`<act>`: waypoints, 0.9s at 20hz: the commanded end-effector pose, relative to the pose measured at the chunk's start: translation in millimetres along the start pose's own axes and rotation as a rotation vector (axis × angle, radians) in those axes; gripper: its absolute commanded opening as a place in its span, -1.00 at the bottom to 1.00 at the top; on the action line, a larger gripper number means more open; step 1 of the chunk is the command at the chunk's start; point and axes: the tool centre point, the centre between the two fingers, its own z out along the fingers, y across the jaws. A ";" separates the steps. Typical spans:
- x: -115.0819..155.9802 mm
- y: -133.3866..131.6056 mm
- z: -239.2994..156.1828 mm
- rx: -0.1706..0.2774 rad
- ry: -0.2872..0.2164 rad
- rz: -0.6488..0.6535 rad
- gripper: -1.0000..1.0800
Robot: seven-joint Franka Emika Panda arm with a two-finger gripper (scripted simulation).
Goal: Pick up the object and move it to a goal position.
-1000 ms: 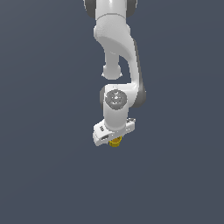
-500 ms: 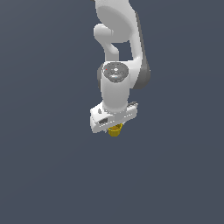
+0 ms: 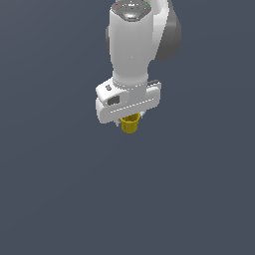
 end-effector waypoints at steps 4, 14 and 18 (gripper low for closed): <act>-14.7 -4.4 -66.9 0.000 0.001 0.000 -1.00; -33.9 -9.3 -166.1 0.000 0.001 0.000 -1.00; -37.9 -9.8 -190.1 0.000 0.001 0.000 -1.00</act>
